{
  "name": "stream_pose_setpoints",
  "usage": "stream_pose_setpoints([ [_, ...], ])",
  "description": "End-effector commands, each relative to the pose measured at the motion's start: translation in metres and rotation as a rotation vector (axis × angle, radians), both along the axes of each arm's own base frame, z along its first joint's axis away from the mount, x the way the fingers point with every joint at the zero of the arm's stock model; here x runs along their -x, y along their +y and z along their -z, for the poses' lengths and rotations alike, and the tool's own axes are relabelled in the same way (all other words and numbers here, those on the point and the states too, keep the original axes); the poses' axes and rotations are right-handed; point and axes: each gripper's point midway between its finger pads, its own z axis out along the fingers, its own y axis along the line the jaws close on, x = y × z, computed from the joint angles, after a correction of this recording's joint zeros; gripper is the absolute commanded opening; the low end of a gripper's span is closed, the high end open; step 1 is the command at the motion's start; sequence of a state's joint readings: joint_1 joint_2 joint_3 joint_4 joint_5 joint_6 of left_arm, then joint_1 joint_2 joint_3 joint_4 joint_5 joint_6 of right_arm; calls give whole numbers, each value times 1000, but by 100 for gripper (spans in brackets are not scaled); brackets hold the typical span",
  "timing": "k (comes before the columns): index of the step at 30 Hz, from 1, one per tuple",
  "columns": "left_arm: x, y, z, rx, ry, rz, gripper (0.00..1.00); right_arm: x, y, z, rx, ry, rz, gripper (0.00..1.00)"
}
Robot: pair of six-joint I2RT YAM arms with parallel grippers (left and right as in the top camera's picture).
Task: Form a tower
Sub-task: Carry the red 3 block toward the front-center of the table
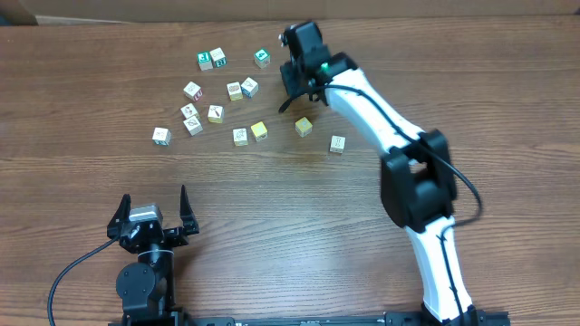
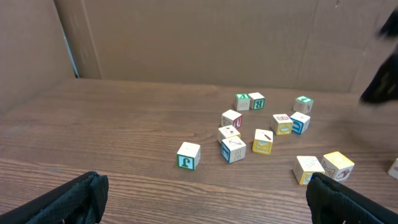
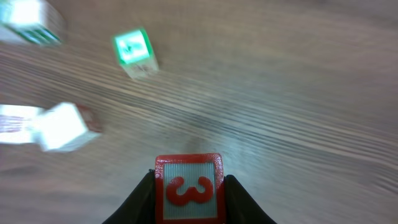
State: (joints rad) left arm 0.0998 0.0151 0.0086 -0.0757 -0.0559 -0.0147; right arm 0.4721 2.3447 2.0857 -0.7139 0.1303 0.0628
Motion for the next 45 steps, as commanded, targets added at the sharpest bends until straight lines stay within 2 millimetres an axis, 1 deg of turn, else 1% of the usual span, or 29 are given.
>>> stream_pose_setpoints([
  [1,0,-1,-1,-23,-5,5,100,21,-7,-117,-126,-121,56,23],
  [3,0,-1,-1,-23,-5,5,100,41,-17,-141,-160,-94,98,21],
  [5,0,-1,-1,-23,-5,5,99,65,-23,-158,-203,-45,123,21],
  [7,0,-1,-1,-23,-5,5,100,88,-24,-170,-247,13,116,21],
  [10,0,-1,-1,-23,-5,5,100,116,-28,-181,-279,80,119,21],
  [13,0,-1,-1,-23,-5,5,99,136,-34,-178,-266,148,120,21],
  [19,0,-1,-1,-23,-5,5,100,173,-46,-149,-182,330,150,21],
  [22,0,-1,-1,-23,-5,5,100,186,-41,-135,-173,390,184,21],
  [25,0,-1,-1,-23,-5,5,99,200,-26,-116,-158,437,185,20],
  [28,0,-1,-1,-23,-5,5,100,215,-5,-93,-144,471,169,20],
  [29,0,-1,-1,-23,-5,5,100,220,3,-81,-138,478,164,21],
  [30,0,-1,-1,-23,-5,5,100,223,8,-74,-132,478,168,21],
  [32,0,-1,-1,-23,-5,5,99,229,18,-51,-110,461,195,21],
  [34,0,-1,-1,-23,-5,5,100,230,23,-34,-88,424,217,21],
  [37,0,-1,-1,-23,-5,5,100,225,25,-13,-58,339,246,21],
  [42,0,-1,-1,-23,-5,5,99,226,30,18,-59,286,243,21],
  [45,0,-1,-1,-23,-5,5,100,223,29,33,-72,245,255,21],
])
